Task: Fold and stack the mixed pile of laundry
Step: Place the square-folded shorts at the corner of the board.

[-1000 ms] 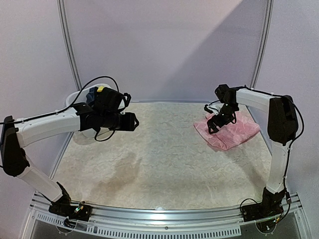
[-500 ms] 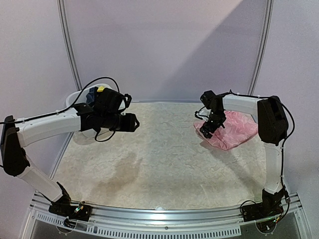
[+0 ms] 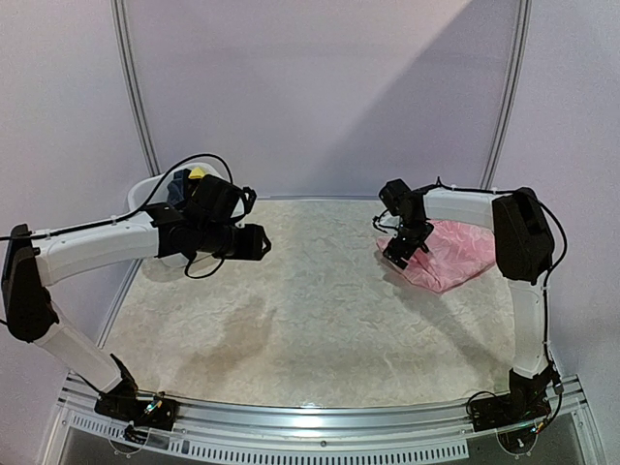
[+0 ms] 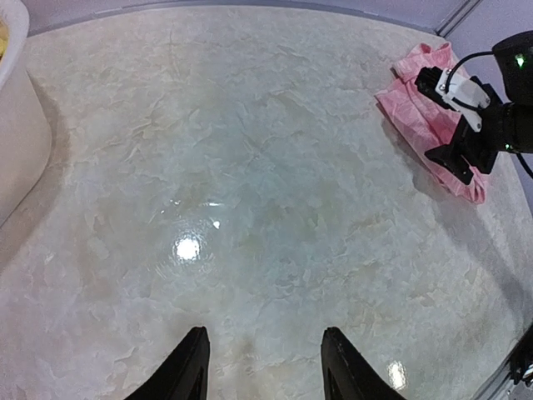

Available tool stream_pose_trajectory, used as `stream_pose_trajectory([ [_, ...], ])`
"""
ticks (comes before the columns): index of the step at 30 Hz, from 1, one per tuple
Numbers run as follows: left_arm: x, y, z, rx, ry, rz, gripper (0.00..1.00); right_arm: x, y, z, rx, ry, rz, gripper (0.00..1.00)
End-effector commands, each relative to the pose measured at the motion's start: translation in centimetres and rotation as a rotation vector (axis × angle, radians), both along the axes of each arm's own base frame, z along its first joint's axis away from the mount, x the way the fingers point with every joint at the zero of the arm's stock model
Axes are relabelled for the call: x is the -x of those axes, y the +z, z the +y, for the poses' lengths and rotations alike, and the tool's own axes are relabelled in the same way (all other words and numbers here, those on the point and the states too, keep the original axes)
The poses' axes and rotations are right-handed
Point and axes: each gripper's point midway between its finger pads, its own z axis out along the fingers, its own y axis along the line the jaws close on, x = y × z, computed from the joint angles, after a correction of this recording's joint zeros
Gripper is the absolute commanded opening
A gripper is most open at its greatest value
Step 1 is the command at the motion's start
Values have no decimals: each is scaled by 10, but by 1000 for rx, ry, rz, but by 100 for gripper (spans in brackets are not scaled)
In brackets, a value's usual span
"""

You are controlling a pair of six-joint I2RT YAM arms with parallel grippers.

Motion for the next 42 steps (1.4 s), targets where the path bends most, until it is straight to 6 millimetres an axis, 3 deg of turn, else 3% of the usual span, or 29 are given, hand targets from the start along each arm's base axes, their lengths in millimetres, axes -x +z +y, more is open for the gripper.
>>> stream_pose_trajectory([
  [1,4,-7,-5,1,-15,15,47,-9,-21,-14,85,-40,-26,99],
  [9,6,-9,-1,-11,-12,14,47,-8,-31,-11,12,-68,24,99],
  [15,7,-9,-1,-7,-13,14,47,-15,-39,-34,-85,-199,94,99],
  [18,7,-10,-1,-6,-15,13,47,-18,-41,-41,-105,-230,100,89],
  [20,7,-11,-1,-6,-15,16,47,-19,-43,-44,-119,-245,107,74],
  [23,7,-12,-1,-8,-16,17,47,-23,-45,-46,-132,-270,105,62],
  [30,8,-13,0,-10,-17,19,47,-45,-49,-63,-116,-314,63,15],
  [42,8,-18,0,-26,-17,30,47,-103,-42,-93,-82,-346,-63,12],
])
